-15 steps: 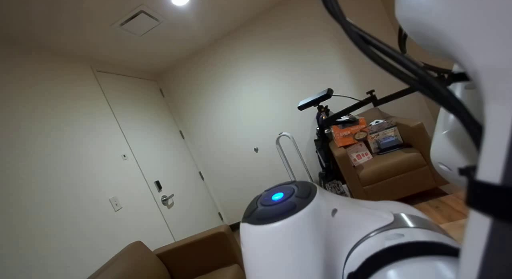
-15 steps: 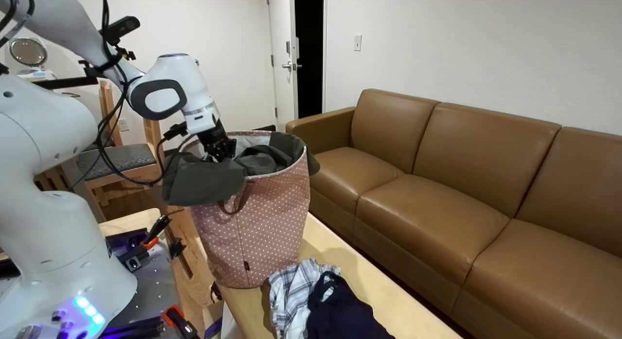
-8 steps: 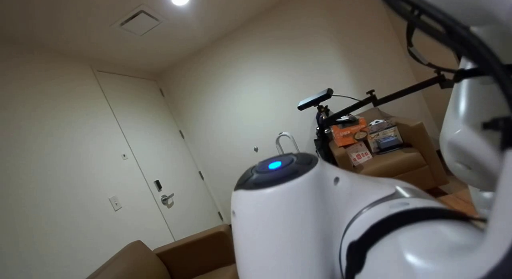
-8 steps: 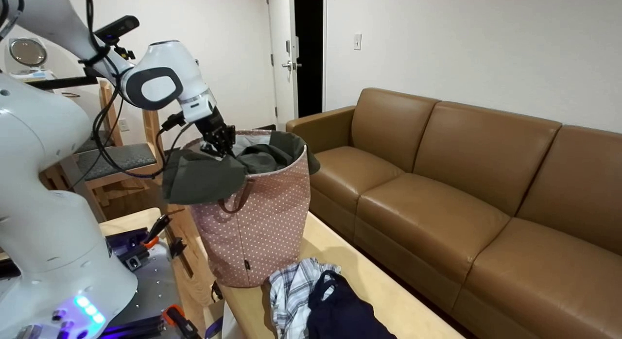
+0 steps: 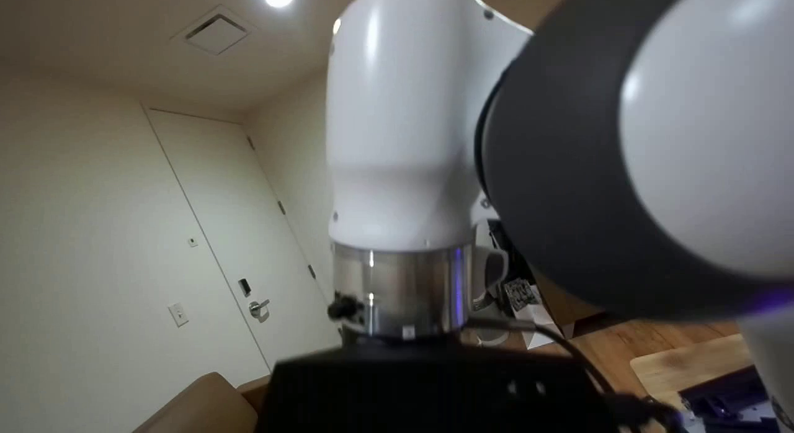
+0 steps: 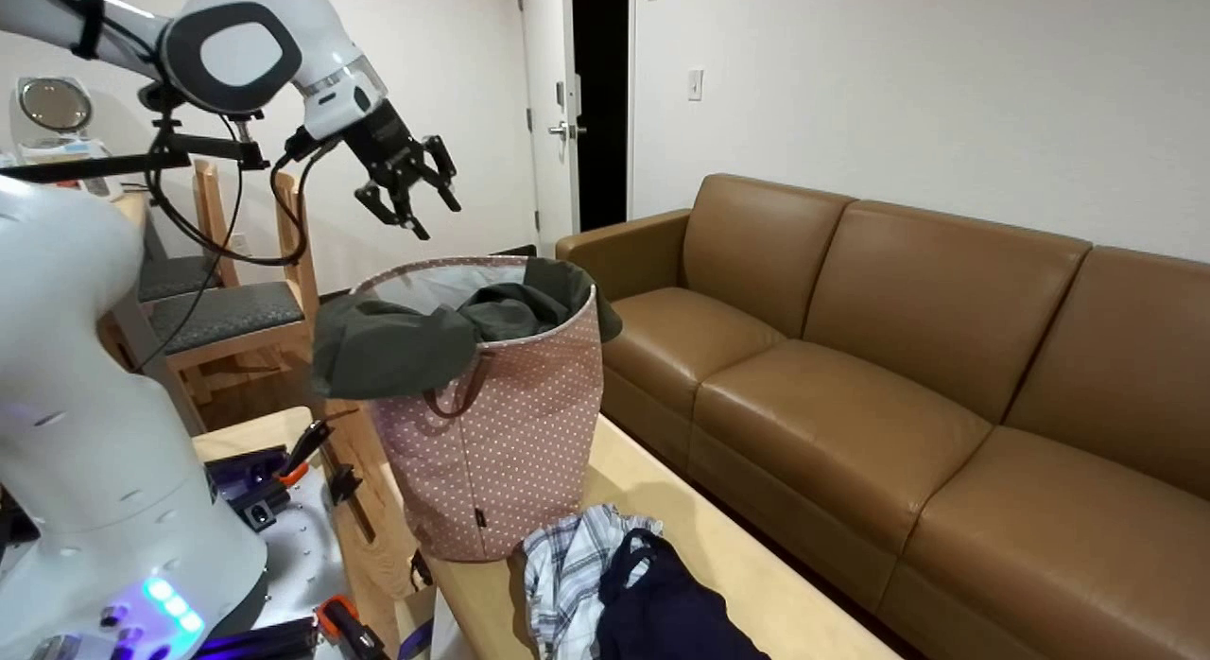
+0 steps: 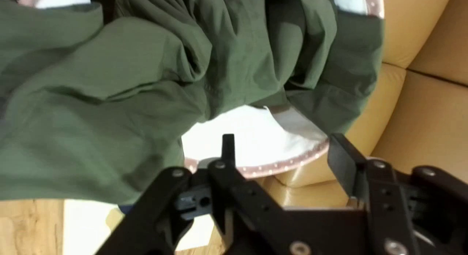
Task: Pick the cloth and put it in the bag
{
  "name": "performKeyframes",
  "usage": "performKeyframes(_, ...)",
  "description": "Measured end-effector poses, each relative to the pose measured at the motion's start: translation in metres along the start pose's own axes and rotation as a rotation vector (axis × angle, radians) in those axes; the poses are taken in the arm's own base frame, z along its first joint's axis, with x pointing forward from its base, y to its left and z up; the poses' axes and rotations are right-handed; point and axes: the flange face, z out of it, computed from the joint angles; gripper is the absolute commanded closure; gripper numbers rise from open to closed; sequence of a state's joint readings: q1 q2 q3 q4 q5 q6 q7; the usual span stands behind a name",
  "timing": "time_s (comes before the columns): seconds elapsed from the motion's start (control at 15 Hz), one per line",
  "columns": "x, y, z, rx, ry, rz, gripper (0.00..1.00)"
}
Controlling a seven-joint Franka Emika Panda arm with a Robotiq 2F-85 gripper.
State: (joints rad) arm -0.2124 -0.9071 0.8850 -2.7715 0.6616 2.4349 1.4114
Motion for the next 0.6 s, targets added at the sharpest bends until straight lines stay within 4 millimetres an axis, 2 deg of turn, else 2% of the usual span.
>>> performKeyframes(0.07, 0.015, -0.002, -0.012, 0.003, 0.013, 0.037, 0.00)
performKeyframes(0.13, 0.029, -0.003, -0.021, 0.008, 0.027, 0.074, 0.13)
performKeyframes(0.27, 0.055, -0.007, -0.028, 0.021, 0.062, 0.141, 0.01)
performKeyframes(0.4, 0.064, -0.008, -0.028, 0.020, 0.076, 0.163, 0.00)
performKeyframes(0.6, 0.064, -0.008, -0.028, 0.020, 0.077, 0.163, 0.00)
